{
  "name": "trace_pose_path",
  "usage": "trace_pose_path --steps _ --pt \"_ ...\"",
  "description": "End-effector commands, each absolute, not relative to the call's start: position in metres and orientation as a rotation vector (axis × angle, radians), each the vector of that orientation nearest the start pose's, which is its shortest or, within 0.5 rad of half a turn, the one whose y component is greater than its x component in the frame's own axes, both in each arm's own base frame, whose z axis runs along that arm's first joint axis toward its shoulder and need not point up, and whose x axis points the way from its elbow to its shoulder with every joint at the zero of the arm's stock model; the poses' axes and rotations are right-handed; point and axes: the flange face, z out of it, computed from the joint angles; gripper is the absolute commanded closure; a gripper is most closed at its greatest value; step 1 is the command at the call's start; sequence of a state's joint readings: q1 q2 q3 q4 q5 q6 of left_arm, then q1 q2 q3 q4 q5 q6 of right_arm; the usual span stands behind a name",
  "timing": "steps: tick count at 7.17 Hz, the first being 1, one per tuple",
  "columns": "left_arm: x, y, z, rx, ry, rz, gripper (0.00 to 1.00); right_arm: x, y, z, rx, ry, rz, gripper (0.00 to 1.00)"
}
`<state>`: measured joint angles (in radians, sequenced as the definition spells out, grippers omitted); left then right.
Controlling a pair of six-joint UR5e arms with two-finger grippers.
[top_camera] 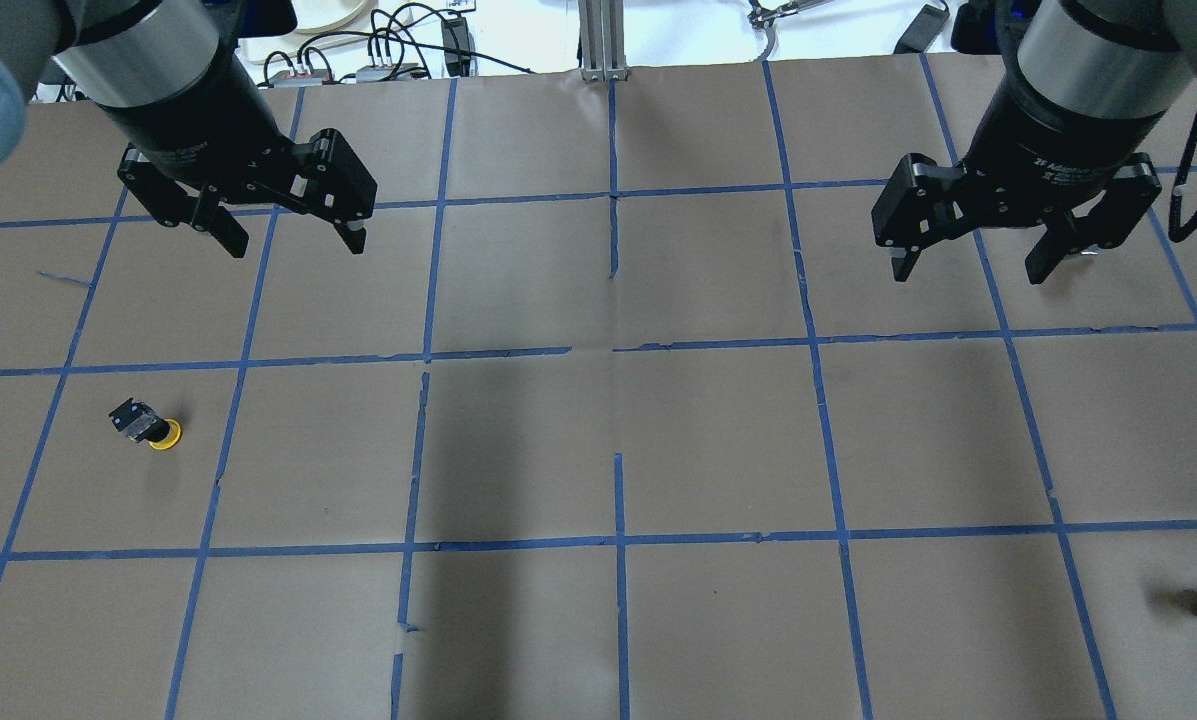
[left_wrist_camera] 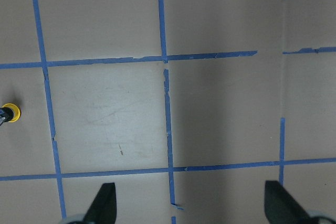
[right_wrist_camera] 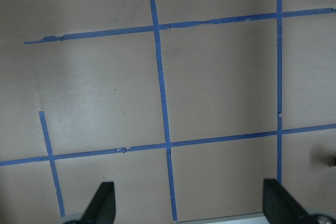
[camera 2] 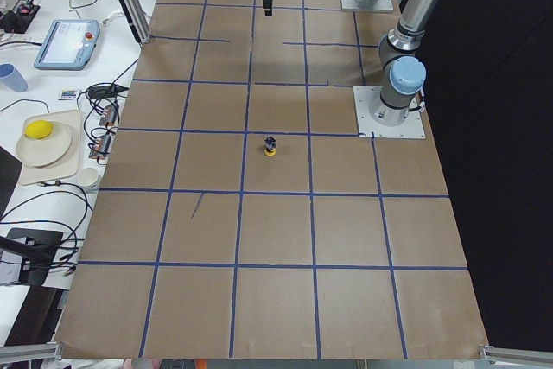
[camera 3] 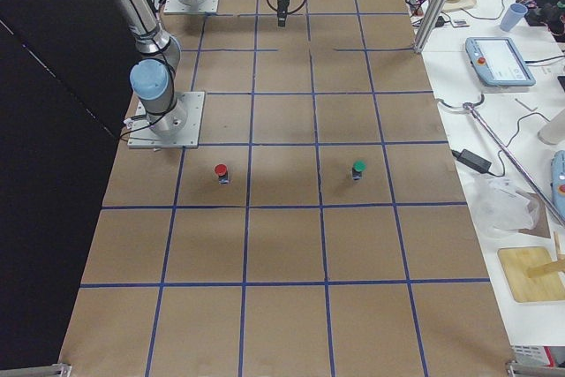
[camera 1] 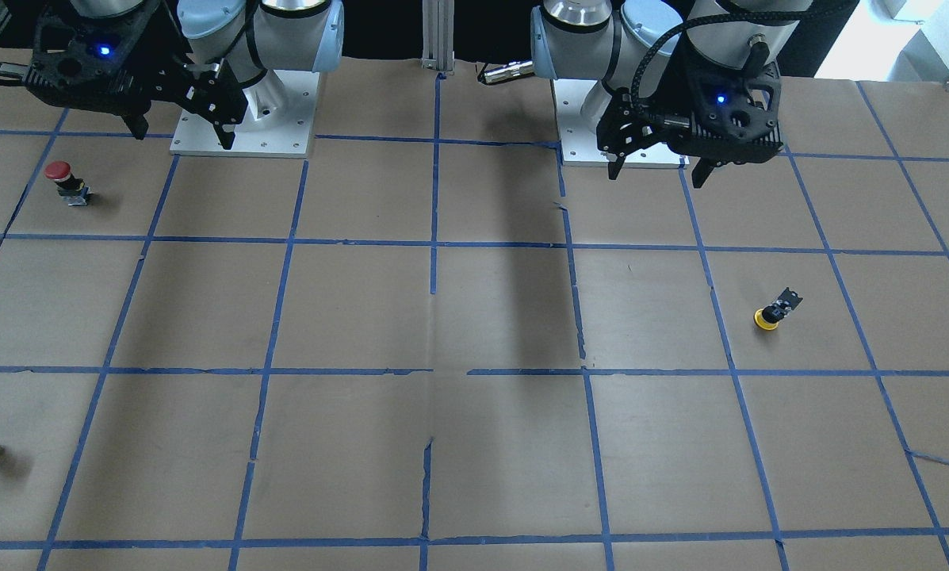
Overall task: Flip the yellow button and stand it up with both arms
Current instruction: 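Move the left gripper down toward the yellow-capped button switch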
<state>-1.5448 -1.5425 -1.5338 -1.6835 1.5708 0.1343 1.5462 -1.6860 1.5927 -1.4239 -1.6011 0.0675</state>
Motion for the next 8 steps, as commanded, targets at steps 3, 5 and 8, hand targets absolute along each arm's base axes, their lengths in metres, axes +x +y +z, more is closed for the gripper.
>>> trace_pose_path --steps 3,5,8 --pt "0.035 -0.487 0.446 0.411 3.124 0.205 0.02 0.119 -0.438 0.515 0.144 3.172 0.094 0.0" --pt "0.072 -0.485 0.413 0.67 3.066 0.113 0.02 0.119 -0.438 0.515 0.144 3.173 0.096 0.0" --pt "0.118 -0.484 0.345 1.03 2.919 0.019 0.02 0.119 -0.438 0.514 0.147 3.172 0.104 0.0"
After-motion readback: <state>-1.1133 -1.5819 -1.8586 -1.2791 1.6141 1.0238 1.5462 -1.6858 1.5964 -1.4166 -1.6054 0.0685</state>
